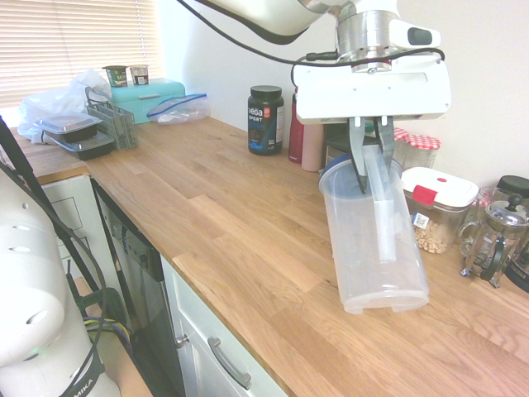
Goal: Pour me some water
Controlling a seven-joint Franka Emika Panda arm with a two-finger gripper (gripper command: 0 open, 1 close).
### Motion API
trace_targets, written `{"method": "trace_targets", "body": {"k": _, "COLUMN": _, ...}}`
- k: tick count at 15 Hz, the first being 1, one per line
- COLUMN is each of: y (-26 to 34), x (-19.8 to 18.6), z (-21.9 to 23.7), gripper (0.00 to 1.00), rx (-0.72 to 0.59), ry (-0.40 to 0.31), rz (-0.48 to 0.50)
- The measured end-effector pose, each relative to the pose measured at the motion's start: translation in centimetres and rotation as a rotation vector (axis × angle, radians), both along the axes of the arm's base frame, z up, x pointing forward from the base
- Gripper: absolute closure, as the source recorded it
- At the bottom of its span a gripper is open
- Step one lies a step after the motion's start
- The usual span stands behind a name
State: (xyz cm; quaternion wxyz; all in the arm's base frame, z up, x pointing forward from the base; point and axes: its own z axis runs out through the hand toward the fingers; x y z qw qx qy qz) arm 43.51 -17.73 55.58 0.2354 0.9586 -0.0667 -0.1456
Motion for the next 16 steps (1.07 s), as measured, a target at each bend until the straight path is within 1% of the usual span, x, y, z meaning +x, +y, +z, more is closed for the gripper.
{"method": "trace_targets", "body": {"k": 1, "y": -0.1, "x": -0.3, "z": 0.6, "gripper": 1.00, "rx": 0.017, "ry": -0.030, "rz": -0.005}}
{"method": "trace_targets", "body": {"k": 4, "y": -1.6, "x": -2.2, "z": 3.6, "gripper": 1.00, "rx": 0.100, "ry": -0.172, "rz": -0.056}}
{"method": "trace_targets", "body": {"k": 6, "y": -4.4, "x": -4.2, "z": 4.8, "gripper": 1.00, "rx": 0.162, "ry": -0.257, "rz": -0.120}}
{"method": "trace_targets", "body": {"k": 8, "y": -8.1, "x": -6.7, "z": 5.3, "gripper": 1.00, "rx": 0.231, "ry": -0.333, "rz": -0.207}}
{"method": "trace_targets", "body": {"k": 9, "y": -9.8, "x": -7.7, "z": 5.1, "gripper": 1.00, "rx": 0.269, "ry": -0.367, "rz": -0.254}}
{"method": "trace_targets", "body": {"k": 11, "y": -11.1, "x": -8.5, "z": 3.9, "gripper": 1.00, "rx": 0.335, "ry": -0.430, "rz": -0.342}}
{"method": "trace_targets", "body": {"k": 14, "y": -10.8, "x": -8.9, "z": 2.0, "gripper": 1.00, "rx": 0.403, "ry": -0.513, "rz": -0.467}}
{"method": "trace_targets", "body": {"k": 16, "y": -10.1, "x": -10.2, "z": 1.5, "gripper": 1.00, "rx": 0.423, "ry": -0.578, "rz": -0.538}}
